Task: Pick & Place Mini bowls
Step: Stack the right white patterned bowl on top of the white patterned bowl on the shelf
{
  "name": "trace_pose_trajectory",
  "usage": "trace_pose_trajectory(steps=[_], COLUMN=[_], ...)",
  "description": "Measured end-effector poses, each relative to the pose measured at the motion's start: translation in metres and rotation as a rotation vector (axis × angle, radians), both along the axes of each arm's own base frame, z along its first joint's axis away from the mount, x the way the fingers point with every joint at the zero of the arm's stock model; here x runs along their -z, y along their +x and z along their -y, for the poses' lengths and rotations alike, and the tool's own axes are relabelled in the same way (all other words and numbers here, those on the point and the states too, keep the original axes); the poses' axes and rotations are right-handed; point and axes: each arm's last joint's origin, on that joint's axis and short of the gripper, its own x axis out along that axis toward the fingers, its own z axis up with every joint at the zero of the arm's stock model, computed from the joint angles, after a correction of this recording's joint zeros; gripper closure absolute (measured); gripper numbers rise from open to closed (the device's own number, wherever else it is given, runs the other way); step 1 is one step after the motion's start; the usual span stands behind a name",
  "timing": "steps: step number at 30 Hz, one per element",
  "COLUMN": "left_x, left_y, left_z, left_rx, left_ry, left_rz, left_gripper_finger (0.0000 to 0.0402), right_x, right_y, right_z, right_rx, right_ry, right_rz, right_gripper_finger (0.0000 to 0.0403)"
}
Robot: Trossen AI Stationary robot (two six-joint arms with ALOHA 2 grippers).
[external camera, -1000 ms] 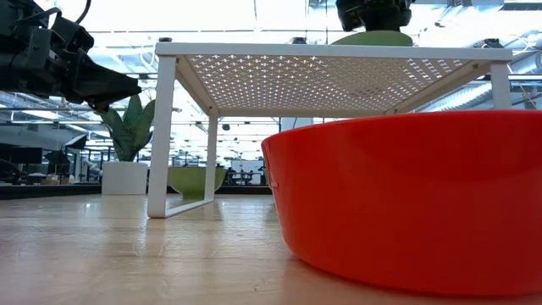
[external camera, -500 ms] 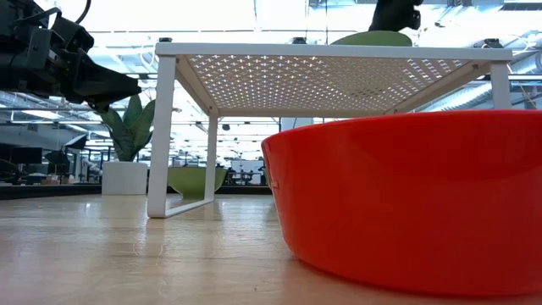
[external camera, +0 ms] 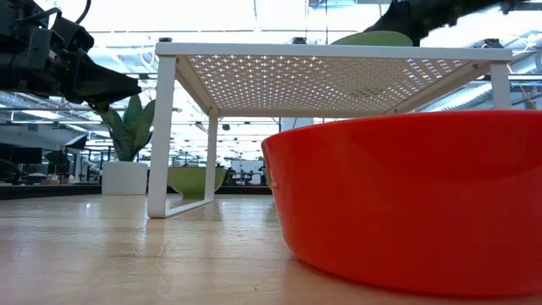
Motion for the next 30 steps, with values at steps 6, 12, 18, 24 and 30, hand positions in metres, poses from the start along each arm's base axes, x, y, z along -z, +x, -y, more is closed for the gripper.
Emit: trace_pose_trajectory(steps=[6, 12, 18, 24, 30], left_x=[-0.003, -0.014, -0.026, -0.028, -0.028], left_y=[0.000, -0.001, -0.003, -0.003, -0.003], left_z=[0.000, 0.000, 0.001, 0.001, 0.001], left_rx=[0.000, 0.003, 0.010, -0.003, -0.016], left_ry=[0.045, 0.056, 0.031, 0.131, 0.181], left_rz=[0.029, 0.140, 0.267, 0.277, 0.268], left_gripper_finger=[0.0282, 0.0282, 0.0282, 0.0282, 0.0282], right_x=[0.038, 0.040, 0.012, -0.019, -0.014], right_y=[-0.006, -0.012, -0.007, 0.031, 0.093], right_z=[0.005, 0.024, 0.063, 0.133, 0.199], right_rx=[0.149, 0.369, 0.369, 0.241, 0.186], right_ry=[-0.117, -0.188, -0.095, 0.190, 0.373], right_rz=[0.107, 0.078, 0.042, -0.168, -0.522], right_gripper_finger=[0.0248, 0.0253, 0.0255, 0.0253, 0.0252])
